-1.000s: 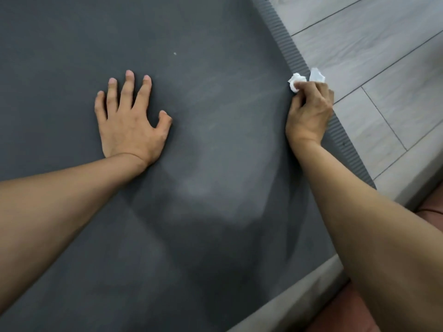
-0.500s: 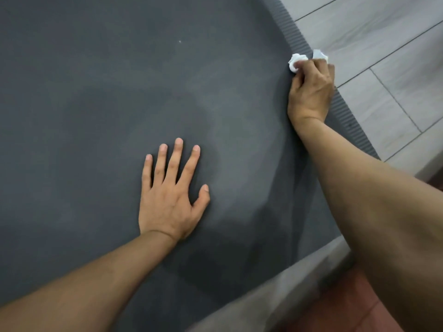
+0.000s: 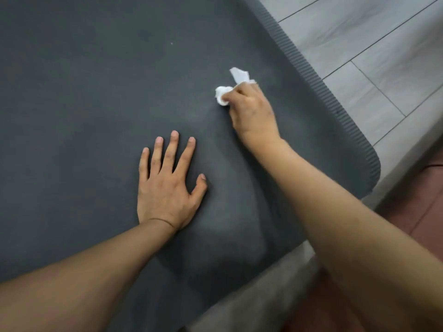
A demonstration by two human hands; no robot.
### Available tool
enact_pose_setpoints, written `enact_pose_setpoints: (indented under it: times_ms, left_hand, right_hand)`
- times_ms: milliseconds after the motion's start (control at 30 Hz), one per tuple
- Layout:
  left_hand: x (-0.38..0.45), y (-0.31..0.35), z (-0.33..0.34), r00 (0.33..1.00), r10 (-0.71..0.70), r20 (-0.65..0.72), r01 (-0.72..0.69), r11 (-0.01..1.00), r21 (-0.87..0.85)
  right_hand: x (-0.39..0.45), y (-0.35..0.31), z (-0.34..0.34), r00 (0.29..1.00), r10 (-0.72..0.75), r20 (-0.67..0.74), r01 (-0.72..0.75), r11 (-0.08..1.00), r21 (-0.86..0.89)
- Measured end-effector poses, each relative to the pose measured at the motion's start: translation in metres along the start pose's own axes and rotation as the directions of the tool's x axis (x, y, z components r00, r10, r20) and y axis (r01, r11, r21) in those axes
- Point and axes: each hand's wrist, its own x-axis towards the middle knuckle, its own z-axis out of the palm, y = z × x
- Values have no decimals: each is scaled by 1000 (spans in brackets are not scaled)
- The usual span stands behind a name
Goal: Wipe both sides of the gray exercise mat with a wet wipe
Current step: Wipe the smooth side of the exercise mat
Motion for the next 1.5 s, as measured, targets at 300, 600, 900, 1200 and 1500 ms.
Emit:
enact_pose_setpoints:
  times_ms: [300,600,900,1200,1500]
  left_hand:
    - [1,-1,0,1000,-7,7,7,1000,7]
    - [-1,0,1,1000,-6,-11,6,1000,-4]
    - [-1,0,0,1000,2,-12,-2,1000,-17]
    - [0,0,0,1000,-9,-17,9,999,-37]
    - [-1,-2,1,1000,-3,-10,3,999,-38]
  right_hand:
    - [-23,-4,-24,960,273,-65,-266,959,93]
    - [-18,71,-57,933,358,-45,-360,914,-189]
    - [-87,-81,-26,998,62,-2,-61,989,132]
    - [-55,83,-71,856,492,-159,-511,851,-120]
    - [-101,-51,-50,998,36,49,-42,991,127]
